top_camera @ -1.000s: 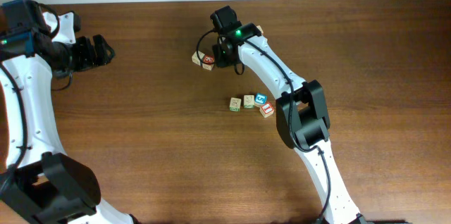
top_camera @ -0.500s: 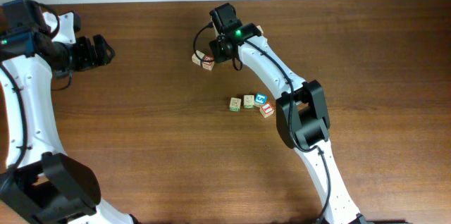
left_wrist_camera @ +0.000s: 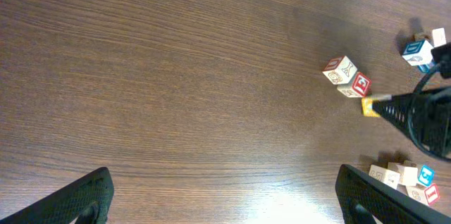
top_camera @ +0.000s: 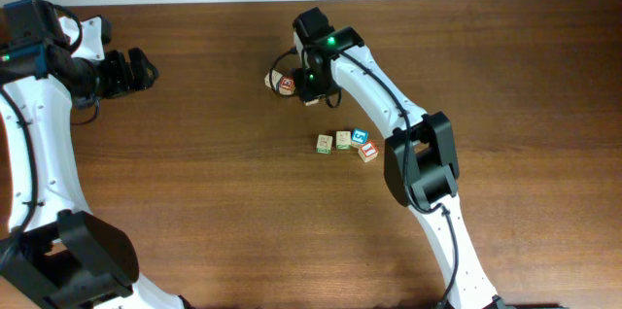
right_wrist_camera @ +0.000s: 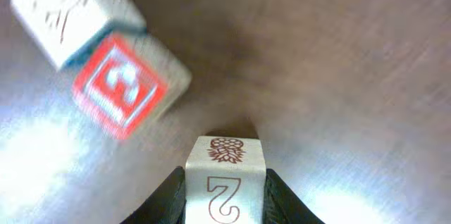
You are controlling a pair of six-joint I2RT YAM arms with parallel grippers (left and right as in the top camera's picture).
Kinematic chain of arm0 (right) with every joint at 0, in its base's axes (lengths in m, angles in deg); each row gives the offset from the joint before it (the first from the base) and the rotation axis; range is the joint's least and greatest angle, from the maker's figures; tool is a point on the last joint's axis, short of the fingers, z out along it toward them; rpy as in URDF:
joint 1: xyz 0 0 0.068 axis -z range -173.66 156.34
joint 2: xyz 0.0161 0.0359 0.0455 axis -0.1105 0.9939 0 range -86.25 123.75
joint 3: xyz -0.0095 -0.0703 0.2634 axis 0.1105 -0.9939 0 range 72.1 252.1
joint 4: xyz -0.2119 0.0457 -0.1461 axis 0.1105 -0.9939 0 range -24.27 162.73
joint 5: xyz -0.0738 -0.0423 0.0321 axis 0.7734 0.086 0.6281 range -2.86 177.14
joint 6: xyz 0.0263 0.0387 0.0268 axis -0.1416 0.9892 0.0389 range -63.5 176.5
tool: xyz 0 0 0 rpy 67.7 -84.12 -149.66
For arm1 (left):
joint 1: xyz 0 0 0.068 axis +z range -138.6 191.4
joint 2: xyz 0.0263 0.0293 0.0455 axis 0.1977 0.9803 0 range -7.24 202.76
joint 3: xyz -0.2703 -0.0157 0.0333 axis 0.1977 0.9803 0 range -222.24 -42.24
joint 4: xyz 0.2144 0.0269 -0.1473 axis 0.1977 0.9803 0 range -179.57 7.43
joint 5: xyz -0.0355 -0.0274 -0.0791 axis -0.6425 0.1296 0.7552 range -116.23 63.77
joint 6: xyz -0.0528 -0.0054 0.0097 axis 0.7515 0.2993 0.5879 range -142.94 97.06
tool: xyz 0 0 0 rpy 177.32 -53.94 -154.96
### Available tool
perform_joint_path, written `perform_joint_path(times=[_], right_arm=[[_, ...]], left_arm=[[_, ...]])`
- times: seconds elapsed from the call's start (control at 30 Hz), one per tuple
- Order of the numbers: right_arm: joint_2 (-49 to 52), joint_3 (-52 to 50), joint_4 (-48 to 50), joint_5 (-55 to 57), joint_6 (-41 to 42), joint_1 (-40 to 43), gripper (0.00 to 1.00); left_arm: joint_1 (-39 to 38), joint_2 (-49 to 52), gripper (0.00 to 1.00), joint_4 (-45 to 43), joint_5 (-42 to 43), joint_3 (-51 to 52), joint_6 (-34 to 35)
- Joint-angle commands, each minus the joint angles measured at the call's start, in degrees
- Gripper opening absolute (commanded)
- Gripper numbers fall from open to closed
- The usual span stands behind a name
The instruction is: Rotate 5 blocks
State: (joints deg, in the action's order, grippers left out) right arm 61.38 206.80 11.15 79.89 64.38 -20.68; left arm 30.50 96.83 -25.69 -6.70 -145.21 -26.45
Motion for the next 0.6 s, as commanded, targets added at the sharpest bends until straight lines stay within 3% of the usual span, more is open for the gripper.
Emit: perform_joint_path(times=[0.0, 0.5, 0.57], right_arm=[[-0.09, -0.50, -5.14, -9.79, 4.68, -0.15, 0.29], [-0.09, -0.50, -17.79, -9.79, 10.25, -5.11, 0.31], [-0.09, -0.50, -18.38, -7.48, 11.17, -5.11, 0.38]], left_arm=[[-0.17, 0.07, 0.99, 0.09, 0.61, -1.27, 0.50], [-0.17, 0.07, 0.99, 0.09, 0.61, -1.27, 0.50], [-0.17, 0.07, 0.99, 0.09, 0.61, -1.27, 0.50]])
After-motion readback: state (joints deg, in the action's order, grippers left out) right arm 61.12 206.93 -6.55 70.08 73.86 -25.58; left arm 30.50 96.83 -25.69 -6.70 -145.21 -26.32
